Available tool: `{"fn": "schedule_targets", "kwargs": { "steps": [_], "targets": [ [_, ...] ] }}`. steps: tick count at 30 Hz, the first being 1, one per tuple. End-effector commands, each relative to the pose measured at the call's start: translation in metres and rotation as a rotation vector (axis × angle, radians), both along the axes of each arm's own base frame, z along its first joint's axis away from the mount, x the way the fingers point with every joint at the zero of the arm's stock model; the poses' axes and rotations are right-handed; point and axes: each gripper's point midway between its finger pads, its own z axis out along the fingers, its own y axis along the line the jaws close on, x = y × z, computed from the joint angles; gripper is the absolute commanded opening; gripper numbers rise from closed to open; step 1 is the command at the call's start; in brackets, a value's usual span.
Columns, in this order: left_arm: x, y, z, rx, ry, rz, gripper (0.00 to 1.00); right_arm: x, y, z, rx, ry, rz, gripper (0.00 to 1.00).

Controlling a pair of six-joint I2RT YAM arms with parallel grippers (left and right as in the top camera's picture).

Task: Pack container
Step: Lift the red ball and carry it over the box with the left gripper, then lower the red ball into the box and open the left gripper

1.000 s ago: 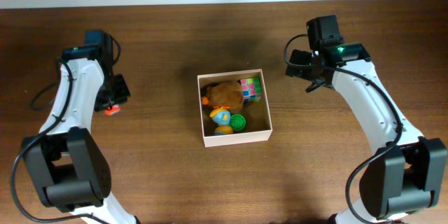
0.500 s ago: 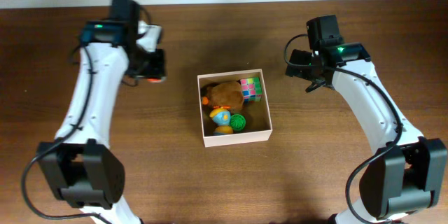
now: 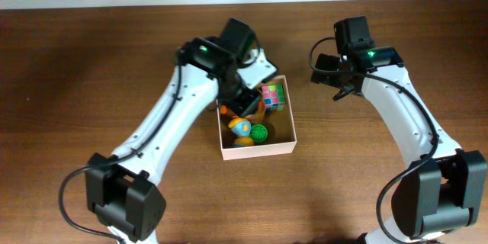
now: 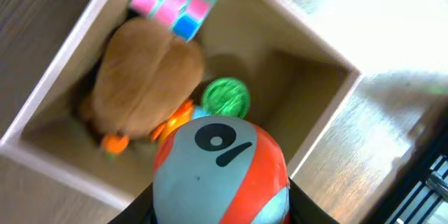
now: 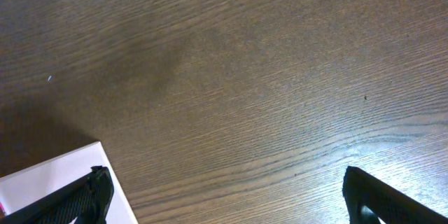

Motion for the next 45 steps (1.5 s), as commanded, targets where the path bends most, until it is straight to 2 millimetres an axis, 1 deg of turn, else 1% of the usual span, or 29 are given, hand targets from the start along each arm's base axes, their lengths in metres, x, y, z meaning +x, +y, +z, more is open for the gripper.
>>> {"fn": "schedule_targets", "kwargs": {
  "steps": [1,7,10,13,16,20,25,27,29,31,34,35,38,41,43,44,45],
  "targets": [
    [-0.006,-0.024,0.003,-0.032,-0.032,-0.086,0.22,0.005,-0.005,0.007,-0.009,-0.022,-0.019,0.99],
    [-0.014,-0.049,-0.015,-0.044,-0.033,-0.135,0.22,0.005,-0.005,0.007,-0.009,-0.022,-0.019,0.99],
    [-0.019,-0.056,-0.027,-0.042,-0.004,-0.152,0.22,0.005,-0.005,0.007,-0.009,-0.022,-0.019,0.99],
    [-0.020,-0.057,-0.041,-0.022,0.027,-0.154,0.22,0.005,-0.005,0.007,-0.009,-0.022,-0.019,0.99],
    [-0.020,-0.057,-0.051,-0.008,0.049,-0.154,0.22,0.005,-0.005,0.007,-0.009,-0.022,-0.019,0.99],
    [-0.021,-0.056,-0.054,-0.002,0.058,-0.153,0.21,0.005,-0.005,0.007,-0.009,-0.022,-0.019,0.99],
    [-0.027,-0.051,-0.055,0.016,0.084,-0.153,0.21,0.005,-0.005,0.007,-0.009,-0.022,-0.019,0.99],
    [-0.029,-0.050,-0.056,0.022,0.093,-0.153,0.24,0.005,-0.005,0.007,-0.009,-0.022,-0.019,0.99],
    [-0.029,-0.050,-0.056,0.024,0.096,-0.153,0.31,0.005,-0.005,0.007,-0.009,-0.022,-0.019,0.99],
    [-0.030,-0.049,-0.056,0.024,0.096,-0.153,0.43,0.005,-0.005,0.007,-0.009,-0.022,-0.019,0.99],
    [-0.030,-0.050,-0.056,0.024,0.097,-0.153,0.47,0.005,-0.005,0.007,-0.009,-0.022,-0.019,0.99],
    [-0.030,-0.050,-0.056,0.024,0.097,-0.153,0.51,0.005,-0.005,0.007,-0.009,-0.022,-0.019,0.99],
    [-0.030,-0.049,-0.056,0.024,0.098,-0.153,0.55,0.005,-0.005,0.007,-0.009,-0.022,-0.019,0.99],
    [-0.031,-0.049,-0.056,0.027,0.102,-0.153,0.64,0.005,-0.005,0.007,-0.009,-0.022,-0.019,0.99],
    [-0.031,-0.048,-0.056,0.028,0.104,-0.153,0.67,0.005,-0.005,0.007,-0.009,-0.022,-0.019,0.99],
    [-0.032,-0.048,-0.056,0.029,0.106,-0.153,0.72,0.005,-0.005,0.007,-0.009,-0.022,-0.019,0.99],
    [-0.032,-0.048,-0.056,0.030,0.106,-0.153,0.74,0.005,-0.005,0.007,-0.009,-0.022,-0.019,0.99]
  ]
}}
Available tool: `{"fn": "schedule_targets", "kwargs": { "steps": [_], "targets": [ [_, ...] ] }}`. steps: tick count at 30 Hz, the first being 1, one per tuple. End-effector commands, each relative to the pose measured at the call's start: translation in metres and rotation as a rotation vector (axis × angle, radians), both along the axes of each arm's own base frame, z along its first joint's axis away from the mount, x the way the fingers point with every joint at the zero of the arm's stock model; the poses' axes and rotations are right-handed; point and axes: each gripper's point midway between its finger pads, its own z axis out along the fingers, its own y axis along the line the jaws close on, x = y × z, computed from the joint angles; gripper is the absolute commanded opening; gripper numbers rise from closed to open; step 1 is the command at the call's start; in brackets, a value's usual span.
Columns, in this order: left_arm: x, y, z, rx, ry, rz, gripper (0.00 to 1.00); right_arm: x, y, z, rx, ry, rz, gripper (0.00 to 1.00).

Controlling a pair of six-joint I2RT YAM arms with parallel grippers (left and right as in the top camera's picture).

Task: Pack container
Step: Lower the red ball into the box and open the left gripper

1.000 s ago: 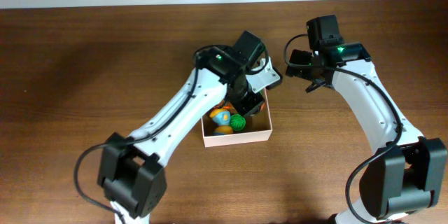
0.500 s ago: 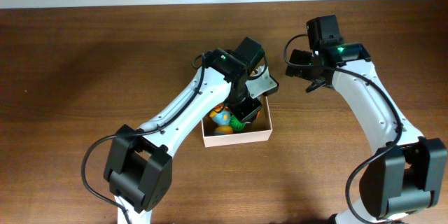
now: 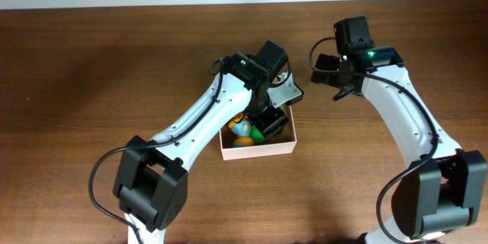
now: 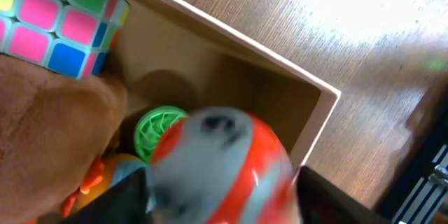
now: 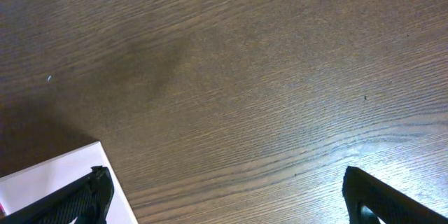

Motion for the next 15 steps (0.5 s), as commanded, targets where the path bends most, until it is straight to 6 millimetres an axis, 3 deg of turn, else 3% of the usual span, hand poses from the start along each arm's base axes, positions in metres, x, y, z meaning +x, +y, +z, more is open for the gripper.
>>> {"fn": "schedule_targets", "kwargs": {
  "steps": [1,15],
  "targets": [
    [-0.0045,-0.0011,-0.0015,-0.004,0.019,-0.010,0.74,0.0054,-0.0045,0.0069,-0.009,-0.022,-0.020,0.99],
    [0.0038,0.0041,-0.0013,-0.007,0.007,0.010,0.76,0.0054,-0.0045,0.0069,-0.009,-0.022,-0.021,0.99]
  ]
}}
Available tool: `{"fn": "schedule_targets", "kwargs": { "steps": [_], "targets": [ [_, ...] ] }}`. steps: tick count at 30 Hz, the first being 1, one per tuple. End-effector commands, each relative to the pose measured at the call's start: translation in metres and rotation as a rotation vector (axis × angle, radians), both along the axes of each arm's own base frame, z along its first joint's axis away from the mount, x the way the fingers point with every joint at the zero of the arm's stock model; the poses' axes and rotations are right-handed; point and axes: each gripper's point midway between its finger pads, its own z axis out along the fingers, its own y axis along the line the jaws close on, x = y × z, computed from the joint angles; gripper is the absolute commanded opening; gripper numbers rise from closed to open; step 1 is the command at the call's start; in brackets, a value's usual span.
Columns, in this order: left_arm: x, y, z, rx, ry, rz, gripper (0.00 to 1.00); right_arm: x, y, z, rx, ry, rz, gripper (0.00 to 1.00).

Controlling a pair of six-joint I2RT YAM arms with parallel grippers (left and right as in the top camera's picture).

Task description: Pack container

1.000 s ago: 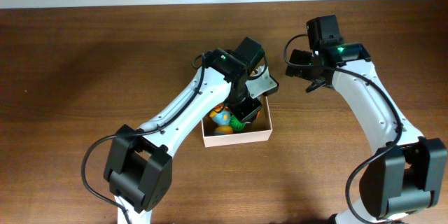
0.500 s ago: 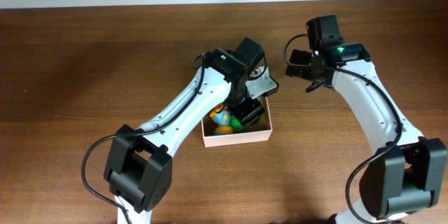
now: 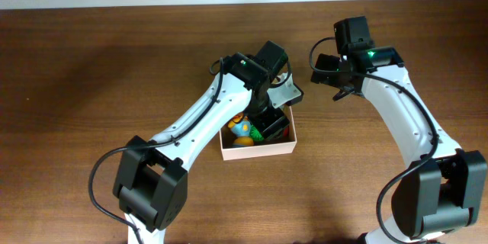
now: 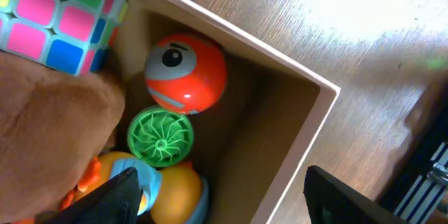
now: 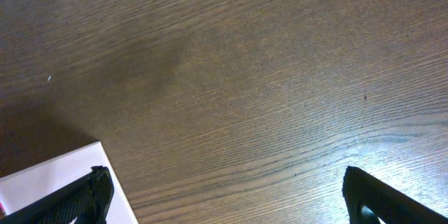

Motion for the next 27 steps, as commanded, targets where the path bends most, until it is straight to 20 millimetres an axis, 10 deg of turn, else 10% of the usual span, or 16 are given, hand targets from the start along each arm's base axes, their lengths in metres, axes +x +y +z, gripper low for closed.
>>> {"fn": "schedule_targets", "kwargs": {
  "steps": [1,17,27],
  "targets": [
    [0.007,0.005,-0.001,-0.011,0.002,0.017,0.76,0.005,-0.005,0.007,-0.009,-0.022,-0.020,0.99],
    [0.125,0.159,0.044,0.049,-0.137,0.674,0.79,0.005,-0.005,0.007,-0.009,-0.022,-0.020,0.99],
    [0.155,0.253,0.061,0.107,-0.217,1.020,0.84,0.005,-0.005,0.007,-0.009,-0.022,-0.020,0.99]
  ]
}}
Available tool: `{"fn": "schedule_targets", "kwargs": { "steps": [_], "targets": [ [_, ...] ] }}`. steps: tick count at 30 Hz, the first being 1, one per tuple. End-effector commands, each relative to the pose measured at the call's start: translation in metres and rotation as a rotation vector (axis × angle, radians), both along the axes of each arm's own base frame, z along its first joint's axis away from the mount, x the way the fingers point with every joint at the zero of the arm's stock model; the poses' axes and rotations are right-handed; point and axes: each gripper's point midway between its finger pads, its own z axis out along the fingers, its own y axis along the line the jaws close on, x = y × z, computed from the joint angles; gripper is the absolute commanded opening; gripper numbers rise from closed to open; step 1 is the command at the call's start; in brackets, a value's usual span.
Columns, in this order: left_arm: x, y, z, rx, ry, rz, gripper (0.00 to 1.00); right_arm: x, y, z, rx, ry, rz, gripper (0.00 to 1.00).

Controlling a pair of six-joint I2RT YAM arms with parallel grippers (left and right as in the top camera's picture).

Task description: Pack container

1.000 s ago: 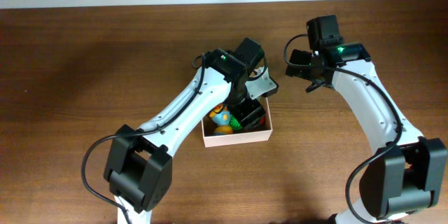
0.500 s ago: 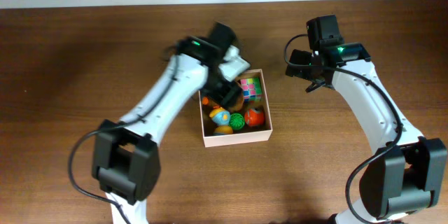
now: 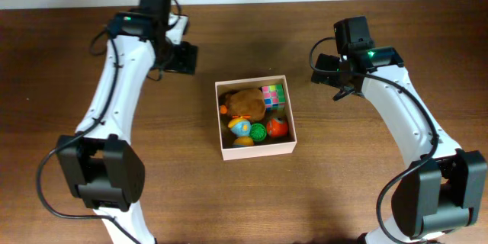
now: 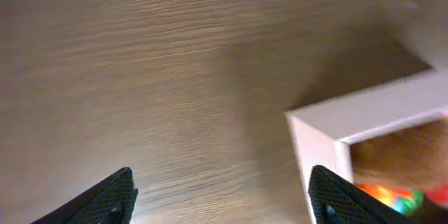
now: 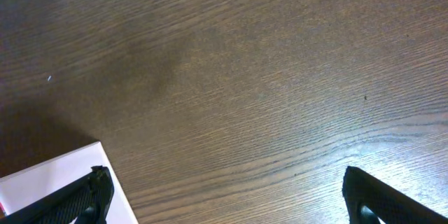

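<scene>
An open white box sits mid-table. It holds a brown plush, a colourful puzzle cube, a blue-and-orange toy, a green ball and an orange-and-grey ball. My left gripper hangs open over bare wood to the box's upper left; its wrist view catches a corner of the box. On the other side my right gripper is open and empty, up and to the right of the box.
Dark wooden table all around. A pale wall strip runs along the far edge. In the right wrist view a white box corner shows at the lower left.
My left arm has gone from over the box to the table's upper left, leaving the box uncovered. The orange-and-grey ball stays in the box. The right arm has not moved.
My left gripper held the orange-and-grey ball above the box, then lower inside it near the green ball. Then the ball lay loose in the box with the gripper open. Now the left arm is away at the upper left. My right arm stayed put.
</scene>
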Motion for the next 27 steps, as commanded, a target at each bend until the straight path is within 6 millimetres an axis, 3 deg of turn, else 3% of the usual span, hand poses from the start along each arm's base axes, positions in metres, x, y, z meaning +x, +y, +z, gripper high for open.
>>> {"fn": "schedule_targets", "kwargs": {
  "steps": [1,5,27],
  "targets": [
    [0.006,0.028,0.017,0.042,-0.050,0.126,0.86,0.005,-0.005,0.007,-0.009,-0.022,-0.020,0.99],
    [0.006,0.047,0.017,0.124,-0.057,0.165,1.00,0.005,-0.005,0.007,-0.009,-0.022,-0.020,0.99],
    [0.005,0.047,0.016,0.124,-0.052,0.164,0.99,0.005,-0.005,0.007,-0.009,-0.022,-0.020,0.99]
  ]
}}
